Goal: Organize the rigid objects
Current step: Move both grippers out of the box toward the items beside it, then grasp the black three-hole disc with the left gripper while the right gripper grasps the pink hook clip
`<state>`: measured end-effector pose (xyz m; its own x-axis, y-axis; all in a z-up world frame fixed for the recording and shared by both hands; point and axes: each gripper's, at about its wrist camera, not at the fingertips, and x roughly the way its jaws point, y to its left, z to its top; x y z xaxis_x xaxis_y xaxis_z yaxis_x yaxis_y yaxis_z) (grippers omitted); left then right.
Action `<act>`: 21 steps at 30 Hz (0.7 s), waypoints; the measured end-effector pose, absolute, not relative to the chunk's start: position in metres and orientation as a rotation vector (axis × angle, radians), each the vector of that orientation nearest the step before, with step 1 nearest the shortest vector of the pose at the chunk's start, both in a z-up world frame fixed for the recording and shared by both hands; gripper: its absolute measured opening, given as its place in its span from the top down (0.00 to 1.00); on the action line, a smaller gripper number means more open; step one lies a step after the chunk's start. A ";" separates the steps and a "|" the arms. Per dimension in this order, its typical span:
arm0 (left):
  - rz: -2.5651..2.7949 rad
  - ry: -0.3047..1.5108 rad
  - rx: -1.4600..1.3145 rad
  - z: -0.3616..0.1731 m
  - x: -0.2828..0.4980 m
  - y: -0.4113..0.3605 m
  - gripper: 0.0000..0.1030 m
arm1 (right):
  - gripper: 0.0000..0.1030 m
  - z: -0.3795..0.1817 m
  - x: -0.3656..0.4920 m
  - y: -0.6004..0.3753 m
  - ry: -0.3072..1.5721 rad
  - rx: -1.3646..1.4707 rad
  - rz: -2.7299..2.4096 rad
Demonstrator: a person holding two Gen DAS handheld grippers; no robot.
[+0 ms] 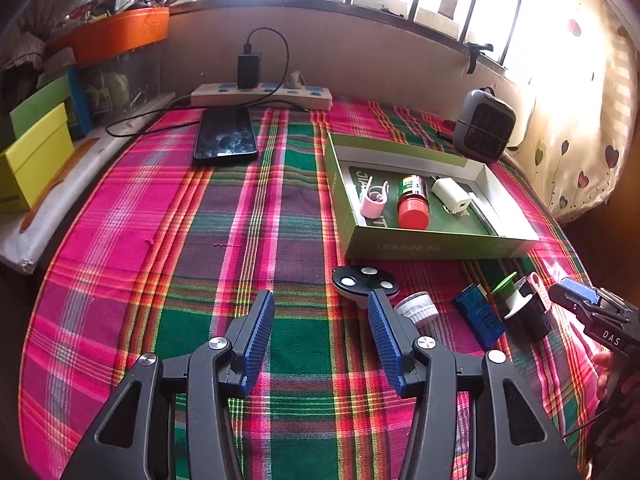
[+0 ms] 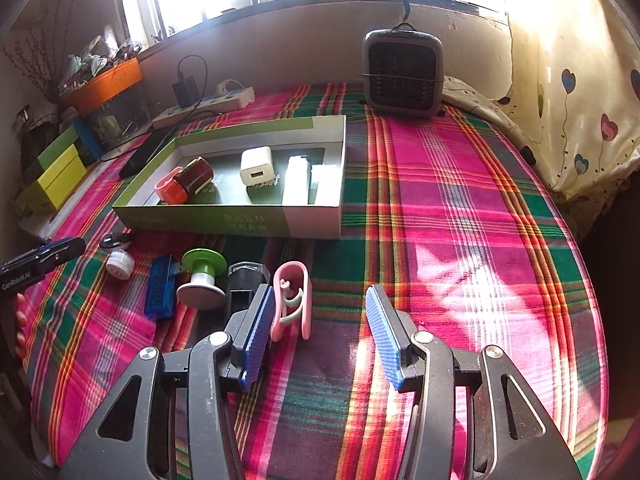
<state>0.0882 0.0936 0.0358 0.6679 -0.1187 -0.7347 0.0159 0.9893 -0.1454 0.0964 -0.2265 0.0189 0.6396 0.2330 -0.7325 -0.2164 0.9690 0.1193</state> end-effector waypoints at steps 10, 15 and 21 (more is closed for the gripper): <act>-0.097 0.851 -0.142 0.031 0.089 0.093 0.53 | 0.53 0.010 0.106 -0.216 0.866 -0.017 0.265; -0.128 0.859 -0.153 0.029 0.094 0.089 0.52 | 0.53 0.004 0.112 -0.220 0.890 -0.010 0.260; -0.141 0.857 -0.149 0.030 0.105 0.079 0.52 | 0.53 0.000 0.115 -0.223 0.903 -0.032 0.237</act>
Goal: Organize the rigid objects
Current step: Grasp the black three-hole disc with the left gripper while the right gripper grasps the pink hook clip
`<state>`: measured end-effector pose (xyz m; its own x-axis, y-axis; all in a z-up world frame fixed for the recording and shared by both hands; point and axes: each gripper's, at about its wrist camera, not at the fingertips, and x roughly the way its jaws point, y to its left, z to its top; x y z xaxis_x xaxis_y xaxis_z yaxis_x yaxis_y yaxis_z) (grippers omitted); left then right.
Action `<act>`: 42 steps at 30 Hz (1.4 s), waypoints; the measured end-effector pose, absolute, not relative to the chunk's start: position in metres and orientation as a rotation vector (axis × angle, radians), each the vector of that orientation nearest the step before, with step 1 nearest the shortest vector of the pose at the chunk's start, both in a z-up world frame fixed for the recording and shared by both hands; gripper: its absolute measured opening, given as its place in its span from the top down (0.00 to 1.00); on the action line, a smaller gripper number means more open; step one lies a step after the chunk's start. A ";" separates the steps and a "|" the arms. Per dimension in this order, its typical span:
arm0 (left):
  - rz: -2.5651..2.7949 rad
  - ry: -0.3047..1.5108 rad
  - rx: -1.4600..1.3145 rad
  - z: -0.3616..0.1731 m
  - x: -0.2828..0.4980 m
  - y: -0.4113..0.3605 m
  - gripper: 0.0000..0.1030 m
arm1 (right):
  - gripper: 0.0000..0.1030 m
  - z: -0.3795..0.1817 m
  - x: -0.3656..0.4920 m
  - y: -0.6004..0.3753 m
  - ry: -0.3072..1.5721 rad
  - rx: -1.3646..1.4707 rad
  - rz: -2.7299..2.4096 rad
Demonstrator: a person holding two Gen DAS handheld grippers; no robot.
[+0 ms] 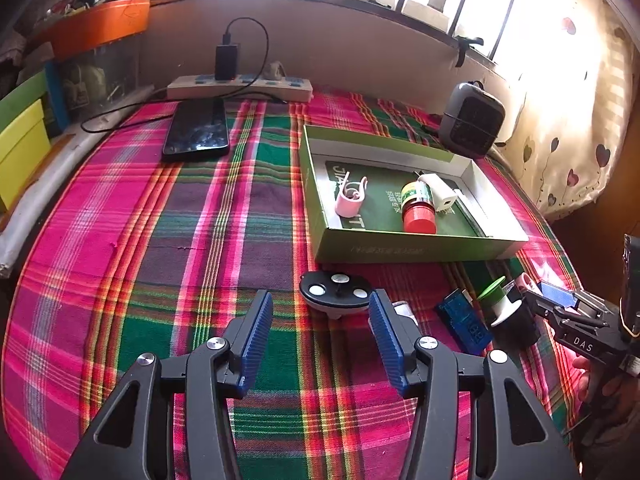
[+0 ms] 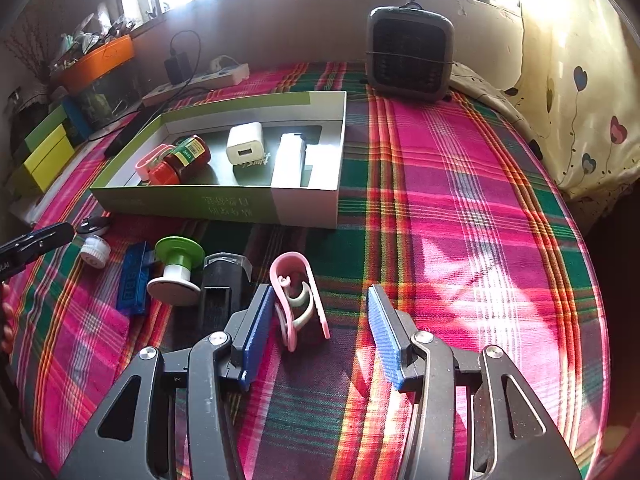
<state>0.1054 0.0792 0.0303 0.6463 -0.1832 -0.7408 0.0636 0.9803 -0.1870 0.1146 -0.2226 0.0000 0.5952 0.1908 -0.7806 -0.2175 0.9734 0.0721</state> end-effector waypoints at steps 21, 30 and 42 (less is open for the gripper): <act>-0.129 0.925 -0.140 0.013 0.132 0.073 0.52 | 0.53 -0.004 0.123 -0.218 0.892 -0.082 0.225; -0.123 0.919 -0.176 0.012 0.136 0.077 0.52 | 0.41 -0.006 0.124 -0.213 0.891 -0.097 0.250; -0.119 0.910 -0.218 0.012 0.135 0.083 0.53 | 0.41 -0.005 0.122 -0.211 0.890 -0.091 0.248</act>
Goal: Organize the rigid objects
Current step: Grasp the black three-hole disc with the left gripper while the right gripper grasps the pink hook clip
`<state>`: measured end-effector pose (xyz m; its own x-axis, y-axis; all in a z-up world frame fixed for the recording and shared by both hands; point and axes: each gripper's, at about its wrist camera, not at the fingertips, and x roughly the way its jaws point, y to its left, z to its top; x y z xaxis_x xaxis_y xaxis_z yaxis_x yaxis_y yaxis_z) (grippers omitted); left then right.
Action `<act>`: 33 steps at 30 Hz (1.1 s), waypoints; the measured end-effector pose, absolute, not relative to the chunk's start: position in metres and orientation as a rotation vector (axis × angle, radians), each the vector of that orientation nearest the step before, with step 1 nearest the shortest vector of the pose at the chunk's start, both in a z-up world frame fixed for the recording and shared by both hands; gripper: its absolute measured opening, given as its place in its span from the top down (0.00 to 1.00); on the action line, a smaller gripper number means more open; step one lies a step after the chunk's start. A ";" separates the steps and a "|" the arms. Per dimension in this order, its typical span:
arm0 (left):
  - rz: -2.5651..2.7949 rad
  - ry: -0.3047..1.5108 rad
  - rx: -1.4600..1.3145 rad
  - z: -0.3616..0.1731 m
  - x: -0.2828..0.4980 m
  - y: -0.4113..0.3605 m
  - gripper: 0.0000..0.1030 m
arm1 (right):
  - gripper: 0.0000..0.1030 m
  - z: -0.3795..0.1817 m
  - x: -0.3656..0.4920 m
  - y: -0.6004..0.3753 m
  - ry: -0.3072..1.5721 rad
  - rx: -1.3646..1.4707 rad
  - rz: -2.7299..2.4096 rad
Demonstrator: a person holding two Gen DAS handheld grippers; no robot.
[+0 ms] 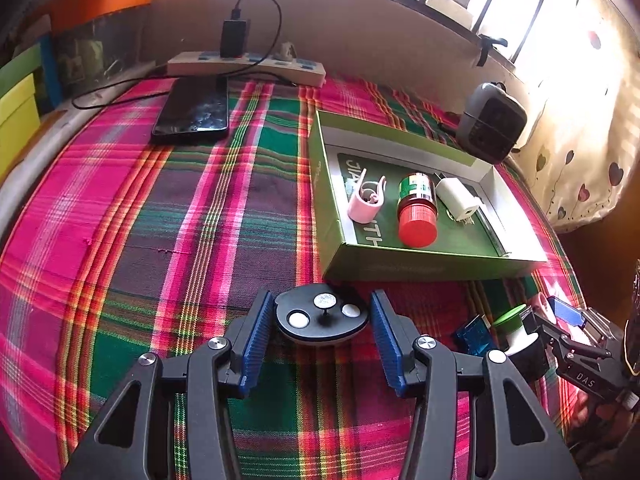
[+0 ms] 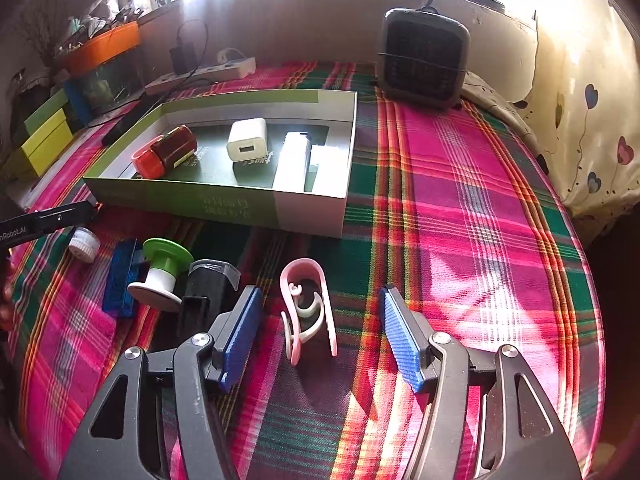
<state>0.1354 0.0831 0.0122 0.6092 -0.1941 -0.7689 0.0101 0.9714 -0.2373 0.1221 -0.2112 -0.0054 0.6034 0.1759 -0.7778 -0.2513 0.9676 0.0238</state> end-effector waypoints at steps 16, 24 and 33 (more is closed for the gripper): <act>-0.108 0.906 -0.205 0.013 0.133 0.082 0.53 | 0.67 -0.004 0.121 -0.226 0.880 -0.054 0.198; -0.109 0.906 -0.205 0.013 0.132 0.082 0.53 | 0.76 -0.003 0.120 -0.227 0.878 -0.051 0.191; -0.106 0.900 -0.205 0.016 0.131 0.083 0.53 | 0.76 -0.002 0.117 -0.226 0.879 -0.040 0.200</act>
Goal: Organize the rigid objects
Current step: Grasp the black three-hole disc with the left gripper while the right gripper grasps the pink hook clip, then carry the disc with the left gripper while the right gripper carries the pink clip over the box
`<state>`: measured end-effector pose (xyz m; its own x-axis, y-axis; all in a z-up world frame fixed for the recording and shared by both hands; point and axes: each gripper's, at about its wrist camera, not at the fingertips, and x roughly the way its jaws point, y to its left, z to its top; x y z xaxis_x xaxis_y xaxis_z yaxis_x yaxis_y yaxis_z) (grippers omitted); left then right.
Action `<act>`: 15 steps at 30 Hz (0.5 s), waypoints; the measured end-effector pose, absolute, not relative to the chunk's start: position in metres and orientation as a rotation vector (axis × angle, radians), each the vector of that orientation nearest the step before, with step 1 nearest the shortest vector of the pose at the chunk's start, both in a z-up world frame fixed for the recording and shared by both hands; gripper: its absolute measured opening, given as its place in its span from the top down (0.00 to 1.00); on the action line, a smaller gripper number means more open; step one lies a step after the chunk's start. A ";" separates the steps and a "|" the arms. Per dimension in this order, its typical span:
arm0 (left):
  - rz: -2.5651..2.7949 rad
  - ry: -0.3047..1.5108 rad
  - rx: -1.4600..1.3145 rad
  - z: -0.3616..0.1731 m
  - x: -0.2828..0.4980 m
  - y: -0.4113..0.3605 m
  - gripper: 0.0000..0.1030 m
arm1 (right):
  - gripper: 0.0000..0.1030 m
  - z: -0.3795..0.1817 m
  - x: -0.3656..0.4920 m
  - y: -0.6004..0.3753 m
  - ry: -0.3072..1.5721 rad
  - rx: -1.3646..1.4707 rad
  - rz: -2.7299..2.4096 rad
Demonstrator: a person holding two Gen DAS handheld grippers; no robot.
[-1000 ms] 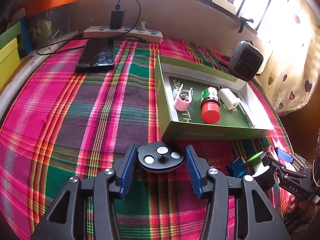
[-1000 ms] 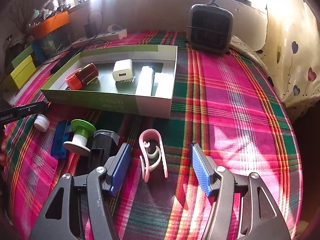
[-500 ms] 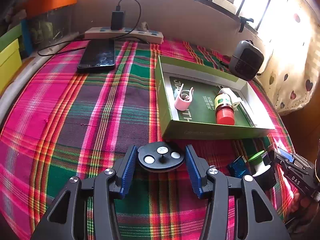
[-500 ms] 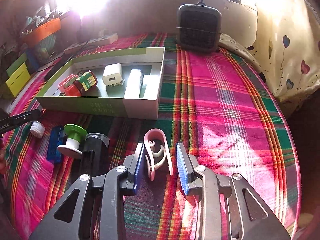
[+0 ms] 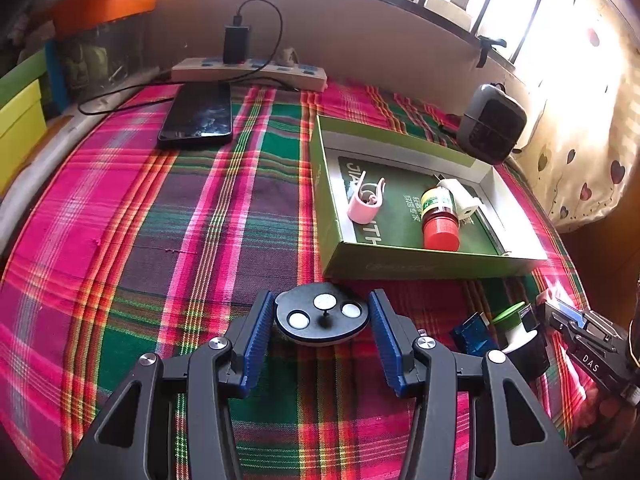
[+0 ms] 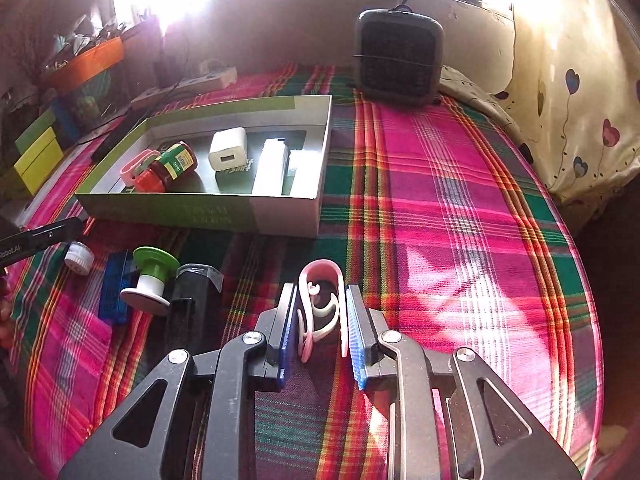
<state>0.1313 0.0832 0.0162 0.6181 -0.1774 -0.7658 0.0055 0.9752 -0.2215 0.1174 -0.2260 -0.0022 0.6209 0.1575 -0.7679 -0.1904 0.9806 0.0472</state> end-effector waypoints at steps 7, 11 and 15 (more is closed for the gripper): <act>-0.104 0.890 -0.193 0.024 0.128 0.082 0.53 | 0.76 0.001 0.114 -0.226 0.872 -0.037 0.207; -0.109 0.875 -0.182 0.031 0.125 0.080 0.53 | 0.76 0.006 0.112 -0.226 0.859 -0.033 0.210; -0.115 0.857 -0.173 0.040 0.124 0.078 0.53 | 0.76 0.013 0.111 -0.226 0.843 -0.036 0.216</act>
<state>0.1243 0.0776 0.0398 0.6501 -0.1696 -0.7407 0.0310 0.9799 -0.1972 0.1108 -0.2255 0.0132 0.6449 0.1751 -0.7440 -0.2038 0.9776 0.0535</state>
